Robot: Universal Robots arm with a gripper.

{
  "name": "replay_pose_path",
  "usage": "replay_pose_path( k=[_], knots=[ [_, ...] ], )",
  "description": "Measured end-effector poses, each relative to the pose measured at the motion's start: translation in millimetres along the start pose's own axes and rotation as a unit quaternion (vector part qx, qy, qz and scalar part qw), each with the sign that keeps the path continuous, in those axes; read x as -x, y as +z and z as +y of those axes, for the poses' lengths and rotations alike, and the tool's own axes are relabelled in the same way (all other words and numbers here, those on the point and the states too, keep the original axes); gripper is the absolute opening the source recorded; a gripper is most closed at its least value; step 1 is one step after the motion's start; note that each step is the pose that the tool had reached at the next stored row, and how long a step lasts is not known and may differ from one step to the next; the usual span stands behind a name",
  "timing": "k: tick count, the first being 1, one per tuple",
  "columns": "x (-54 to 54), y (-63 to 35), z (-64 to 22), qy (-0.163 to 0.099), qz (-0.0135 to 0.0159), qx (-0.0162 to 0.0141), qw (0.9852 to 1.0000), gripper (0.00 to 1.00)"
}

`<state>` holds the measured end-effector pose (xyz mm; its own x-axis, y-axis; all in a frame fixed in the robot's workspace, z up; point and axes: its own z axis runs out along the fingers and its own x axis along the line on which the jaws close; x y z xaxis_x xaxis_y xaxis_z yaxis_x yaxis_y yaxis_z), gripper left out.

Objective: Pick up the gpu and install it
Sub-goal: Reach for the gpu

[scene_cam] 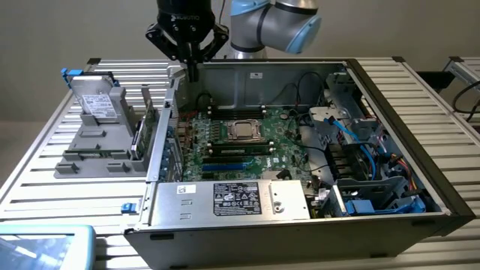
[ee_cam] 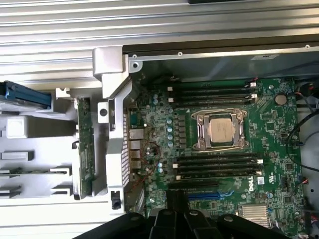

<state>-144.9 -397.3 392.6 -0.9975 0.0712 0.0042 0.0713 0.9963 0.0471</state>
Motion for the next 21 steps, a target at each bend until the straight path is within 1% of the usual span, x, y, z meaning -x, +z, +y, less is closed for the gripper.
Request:
replay_pose_path(
  k=[9,16,18,21],
  knots=[
    [-41.0,0.7,0.1,0.0,0.0,0.0,1.0,0.12],
    [-72.9,2.3,-1.5,0.0,0.0,0.0003,1.0,0.12],
    [-80.7,3.2,-2.1,-0.001,0.0002,0.0015,1.0,0.12],
    [-89.7,5.1,-2.8,-0.005,0.0006,0.0053,1.0,0.12]
  ],
)
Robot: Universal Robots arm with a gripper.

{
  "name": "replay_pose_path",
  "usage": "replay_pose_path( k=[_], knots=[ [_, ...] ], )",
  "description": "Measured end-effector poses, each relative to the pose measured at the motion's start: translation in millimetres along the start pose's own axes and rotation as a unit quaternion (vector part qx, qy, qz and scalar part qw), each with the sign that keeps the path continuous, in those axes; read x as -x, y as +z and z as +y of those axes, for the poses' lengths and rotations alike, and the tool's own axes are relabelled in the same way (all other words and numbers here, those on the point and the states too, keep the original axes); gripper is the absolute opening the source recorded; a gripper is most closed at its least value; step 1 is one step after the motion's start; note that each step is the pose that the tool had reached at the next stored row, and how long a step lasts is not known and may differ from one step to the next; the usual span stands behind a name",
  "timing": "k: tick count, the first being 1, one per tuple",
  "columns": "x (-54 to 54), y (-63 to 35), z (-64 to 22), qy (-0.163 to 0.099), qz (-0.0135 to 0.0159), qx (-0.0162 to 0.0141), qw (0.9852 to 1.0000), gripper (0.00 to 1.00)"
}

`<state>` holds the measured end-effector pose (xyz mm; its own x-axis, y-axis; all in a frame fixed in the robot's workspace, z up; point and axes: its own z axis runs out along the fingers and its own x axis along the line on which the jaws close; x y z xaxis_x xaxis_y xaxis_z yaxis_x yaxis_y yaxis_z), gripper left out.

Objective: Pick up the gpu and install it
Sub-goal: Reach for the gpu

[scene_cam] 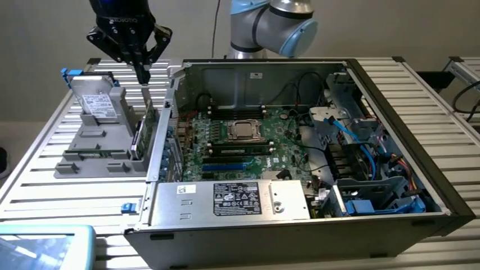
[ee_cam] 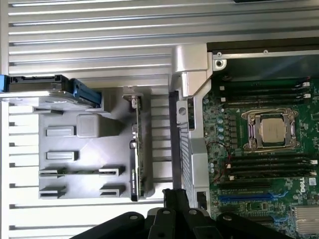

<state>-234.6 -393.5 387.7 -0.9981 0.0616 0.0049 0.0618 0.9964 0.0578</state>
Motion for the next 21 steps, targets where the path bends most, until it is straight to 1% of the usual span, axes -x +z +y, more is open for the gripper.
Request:
replay_pose_path(
  k=[1,2,5,6,7,9,12,14,16,18,19,20,21],
  knots=[
    [-2.9,0.7,-0.2,-0.001,0.0002,0.0015,1.0,0.12],
    [-5.7,1.7,-0.5,-0.003,0.0004,0.0038,1.0,0.12],
    [-12.6,5.1,-1.1,-0.008,0.0013,0.012,0.9999,0.12],
    [-14.5,7.0,-1.2,-0.009,0.0013,0.0136,0.9999,0.12],
    [-16.7,8.7,-1.3,-0.01,0.0013,0.0144,0.9998,0.12],
    [-21.1,11.6,-0.5,-0.012,0.0014,0.0145,0.9998,0.12],
    [-27.6,15.1,3.9,-0.014,0.0015,0.0144,0.9998,0.12],
    [-31.3,17.3,7.8,-0.015,0.0015,0.0133,0.9998,0.12],
    [-34.1,19.2,12.6,-0.015,0.0014,0.0099,0.9998,0.12],
    [-36.7,21.3,17.8,-0.016,0.0012,0.006,0.9999,0.12],
    [-37.8,22.2,20.1,-0.016,0.0011,0.0034,0.9999,0.12],
    [-38.6,22.8,22.0,-0.017,0.0011,0.0001,0.9999,0.12],
    [-39.3,23.5,22.7,-0.018,0.0009,-0.0023,0.9998,0.12]
  ],
)
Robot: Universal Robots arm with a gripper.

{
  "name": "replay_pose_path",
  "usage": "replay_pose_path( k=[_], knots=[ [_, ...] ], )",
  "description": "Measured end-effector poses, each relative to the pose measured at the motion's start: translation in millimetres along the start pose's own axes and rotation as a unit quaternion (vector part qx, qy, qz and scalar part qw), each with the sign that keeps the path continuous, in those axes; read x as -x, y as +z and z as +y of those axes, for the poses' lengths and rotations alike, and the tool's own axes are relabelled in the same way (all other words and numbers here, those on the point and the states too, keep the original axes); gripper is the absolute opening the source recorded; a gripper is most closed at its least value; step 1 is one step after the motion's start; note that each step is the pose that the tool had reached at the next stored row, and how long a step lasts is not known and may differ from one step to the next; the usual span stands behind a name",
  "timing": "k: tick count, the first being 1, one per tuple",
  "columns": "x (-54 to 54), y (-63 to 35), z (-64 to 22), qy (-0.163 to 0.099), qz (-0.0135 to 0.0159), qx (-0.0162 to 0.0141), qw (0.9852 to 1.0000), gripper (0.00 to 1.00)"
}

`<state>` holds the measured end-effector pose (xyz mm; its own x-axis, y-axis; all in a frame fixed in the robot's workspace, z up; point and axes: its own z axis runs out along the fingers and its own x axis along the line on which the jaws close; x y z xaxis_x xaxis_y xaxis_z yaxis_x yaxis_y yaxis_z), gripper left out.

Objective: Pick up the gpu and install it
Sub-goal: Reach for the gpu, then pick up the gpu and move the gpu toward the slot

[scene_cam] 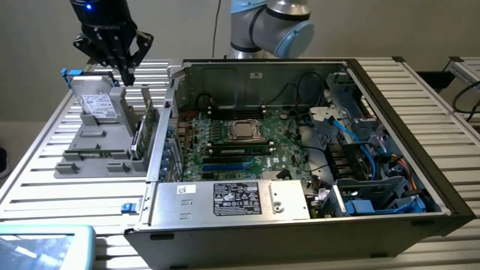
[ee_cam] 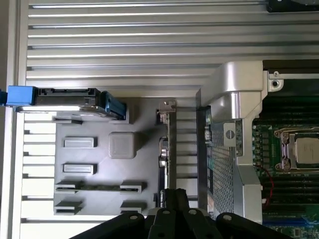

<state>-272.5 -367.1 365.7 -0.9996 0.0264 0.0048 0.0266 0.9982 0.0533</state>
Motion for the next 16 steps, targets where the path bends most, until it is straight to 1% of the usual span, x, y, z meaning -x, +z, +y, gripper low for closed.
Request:
replay_pose_path(
  k=[3,16],
  knots=[
    [-1.9,2.0,0.0,-0.002,0.0001,-0.0017,1.0,0.12],
    [-2.2,2.7,-0.1,-0.003,0.0011,-0.0018,1.0,0.12]
  ],
)
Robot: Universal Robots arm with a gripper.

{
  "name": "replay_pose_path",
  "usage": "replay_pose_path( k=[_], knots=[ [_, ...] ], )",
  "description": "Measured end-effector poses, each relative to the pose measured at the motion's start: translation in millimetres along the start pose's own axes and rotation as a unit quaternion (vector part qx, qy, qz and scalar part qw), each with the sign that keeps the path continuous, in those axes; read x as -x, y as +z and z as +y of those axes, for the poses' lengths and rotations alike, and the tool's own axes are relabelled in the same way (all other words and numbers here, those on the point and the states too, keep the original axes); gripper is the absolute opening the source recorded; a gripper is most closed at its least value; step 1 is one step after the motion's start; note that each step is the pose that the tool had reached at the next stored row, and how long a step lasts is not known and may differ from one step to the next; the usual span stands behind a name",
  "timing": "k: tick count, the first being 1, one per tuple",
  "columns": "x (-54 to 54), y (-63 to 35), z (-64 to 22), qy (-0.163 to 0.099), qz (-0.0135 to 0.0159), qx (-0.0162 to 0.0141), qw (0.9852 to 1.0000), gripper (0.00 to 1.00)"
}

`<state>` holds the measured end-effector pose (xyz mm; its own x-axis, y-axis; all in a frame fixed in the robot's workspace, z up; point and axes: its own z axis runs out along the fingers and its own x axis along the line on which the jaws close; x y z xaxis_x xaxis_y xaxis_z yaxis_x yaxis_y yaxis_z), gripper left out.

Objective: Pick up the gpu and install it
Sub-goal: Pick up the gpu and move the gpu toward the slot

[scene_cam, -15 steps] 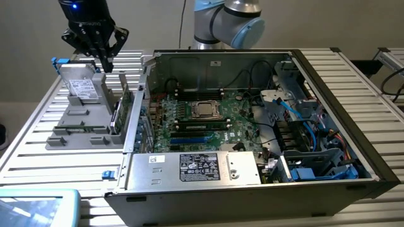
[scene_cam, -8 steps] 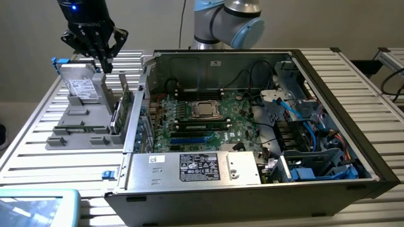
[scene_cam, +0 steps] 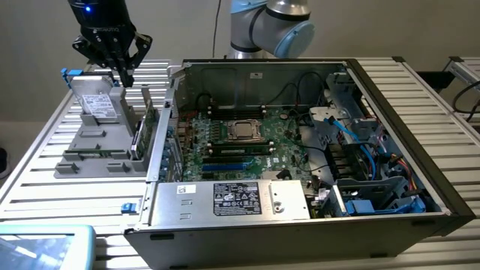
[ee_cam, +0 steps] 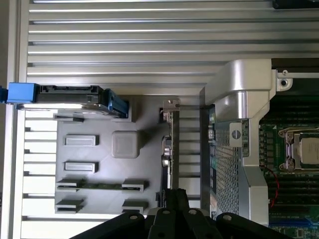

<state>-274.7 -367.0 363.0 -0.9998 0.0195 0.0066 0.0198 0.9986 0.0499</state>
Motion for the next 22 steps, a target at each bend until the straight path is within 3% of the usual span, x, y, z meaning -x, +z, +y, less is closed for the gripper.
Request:
replay_pose_path(
  k=[4,7,8,9,11,12,22],
  knots=[
    [0.0,0.0,0.0,0.0,0.0002,0.0,1.0,0.13],
    [0.0,0.0,0.0,0.0,0.0003,0.0,1.0,0.26],
    [-0.2,0.0,0.0,0.0,0.0002,0.0,1.0,0.26],
    [-0.7,0.0,0.0,0.0,0.0002,0.0,1.0,0.37],
    [-2.2,0.8,0.0,0.0,0.0001,0.0001,1.0,0.37],
    [-3.5,2.5,-0.2,0.0,0.0002,0.0003,1.0,0.44],
    [-8.0,20.4,-4.2,0.0,0.0002,0.0011,1.0,0.44]
  ],
)
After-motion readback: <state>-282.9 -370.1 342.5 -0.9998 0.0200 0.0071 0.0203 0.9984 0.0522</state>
